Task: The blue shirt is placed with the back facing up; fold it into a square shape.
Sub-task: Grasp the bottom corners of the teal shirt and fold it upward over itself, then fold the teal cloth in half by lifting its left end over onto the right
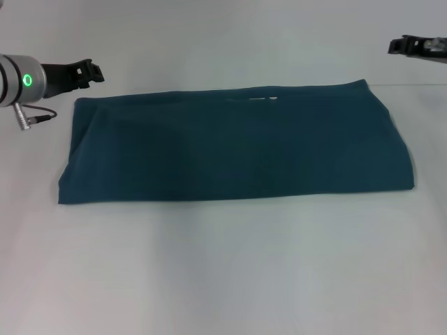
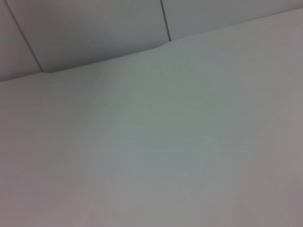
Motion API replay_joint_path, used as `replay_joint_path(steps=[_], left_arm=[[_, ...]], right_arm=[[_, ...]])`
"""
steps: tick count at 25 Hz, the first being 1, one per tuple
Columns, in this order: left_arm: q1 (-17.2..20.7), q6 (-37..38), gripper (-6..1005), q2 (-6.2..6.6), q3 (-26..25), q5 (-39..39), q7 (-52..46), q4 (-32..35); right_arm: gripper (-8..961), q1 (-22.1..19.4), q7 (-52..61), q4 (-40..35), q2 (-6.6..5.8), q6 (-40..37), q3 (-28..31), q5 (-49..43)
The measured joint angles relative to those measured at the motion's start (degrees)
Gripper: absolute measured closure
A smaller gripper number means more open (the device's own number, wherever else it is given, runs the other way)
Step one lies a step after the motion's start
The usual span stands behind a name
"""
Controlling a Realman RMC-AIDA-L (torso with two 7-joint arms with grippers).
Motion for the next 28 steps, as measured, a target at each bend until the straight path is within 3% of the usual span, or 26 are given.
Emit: replay_joint_path(steps=[3, 5, 9, 12, 16, 19, 23, 28], left_arm=[[0.4, 0.1, 848, -0.28, -1.3, -0.6, -0.1, 0.6], [1.7, 1.0, 703, -0.66, -1.7, -2.2, -0.1, 1.9], [7.5, 8.3, 513, -1.75, -1.8, -10.1, 1.3, 7.8], [12.6, 16.0, 395, -1.59, -1.9, -17.6, 2.9, 10.6], [19.0, 25.5, 368, -0.88, -3.3, -25.6, 3.0, 12.2], [22.8, 33.0, 349, -0.78, -7.4, -29.7, 2.8, 11.6], [26.2, 38.7, 322, -1.13, -12.6, -31.1, 2.6, 8.7], [28.3, 38.5, 322, -1.32, -14.5, -31.2, 1.5, 4.3]], right_arm=[[586, -0.6, 0.2, -0.3, -1.5, -3.0, 0.7, 0.1], [527, -2.0, 0.3, -2.1, -2.02, -7.9, 2.6, 0.5], [437, -8.7, -2.9, -9.6, -1.17, -22.0, 6.3, 8.4], [370, -15.2, -8.3, -11.7, -0.8, -34.1, 7.5, 19.7], [294, -23.4, -15.1, -10.0, -0.77, -46.9, 10.0, 33.4], [272, -27.4, -18.0, -7.2, -0.72, -53.7, 11.7, 38.8], [265, -29.6, -19.4, -5.0, -0.44, -57.6, 13.1, 40.0], [264, -29.7, -20.2, -4.4, -0.06, -57.9, 13.2, 39.9]])
